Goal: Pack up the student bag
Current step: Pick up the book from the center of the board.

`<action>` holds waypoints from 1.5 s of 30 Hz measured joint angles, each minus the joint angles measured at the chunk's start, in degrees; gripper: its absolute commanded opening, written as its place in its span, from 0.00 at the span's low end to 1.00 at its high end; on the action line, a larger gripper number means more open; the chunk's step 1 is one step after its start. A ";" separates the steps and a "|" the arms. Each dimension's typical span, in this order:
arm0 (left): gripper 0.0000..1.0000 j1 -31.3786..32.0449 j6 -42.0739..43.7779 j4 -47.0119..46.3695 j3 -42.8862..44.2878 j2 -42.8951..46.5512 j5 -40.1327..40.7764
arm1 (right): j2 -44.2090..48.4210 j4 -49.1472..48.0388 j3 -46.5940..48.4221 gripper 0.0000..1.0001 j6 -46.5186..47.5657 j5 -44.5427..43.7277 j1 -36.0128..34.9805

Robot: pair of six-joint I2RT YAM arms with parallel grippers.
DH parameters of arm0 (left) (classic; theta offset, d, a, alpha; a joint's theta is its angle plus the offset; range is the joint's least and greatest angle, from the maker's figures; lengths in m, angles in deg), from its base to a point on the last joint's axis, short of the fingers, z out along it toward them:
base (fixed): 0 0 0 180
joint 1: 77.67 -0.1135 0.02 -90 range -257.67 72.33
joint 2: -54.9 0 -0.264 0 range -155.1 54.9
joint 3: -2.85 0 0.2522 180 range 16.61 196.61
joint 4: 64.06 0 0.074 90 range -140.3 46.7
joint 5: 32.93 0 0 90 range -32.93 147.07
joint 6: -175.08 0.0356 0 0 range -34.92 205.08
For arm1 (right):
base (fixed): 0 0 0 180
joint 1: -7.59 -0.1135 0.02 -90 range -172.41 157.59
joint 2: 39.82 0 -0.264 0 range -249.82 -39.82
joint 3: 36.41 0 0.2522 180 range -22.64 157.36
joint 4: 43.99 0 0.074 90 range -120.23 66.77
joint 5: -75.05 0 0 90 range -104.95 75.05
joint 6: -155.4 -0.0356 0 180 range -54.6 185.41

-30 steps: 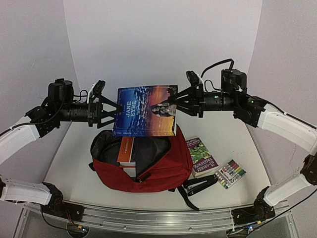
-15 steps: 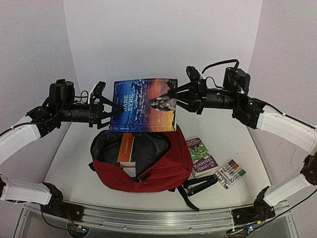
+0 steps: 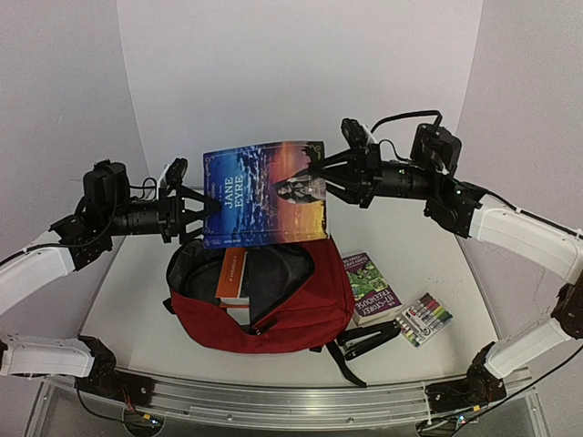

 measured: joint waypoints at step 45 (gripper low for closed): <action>1.00 0.86 2.61 11.61 5.16 -4.43 1.88 | 1.03 6.99 -0.07 0.00 -0.62 -9.13 -0.33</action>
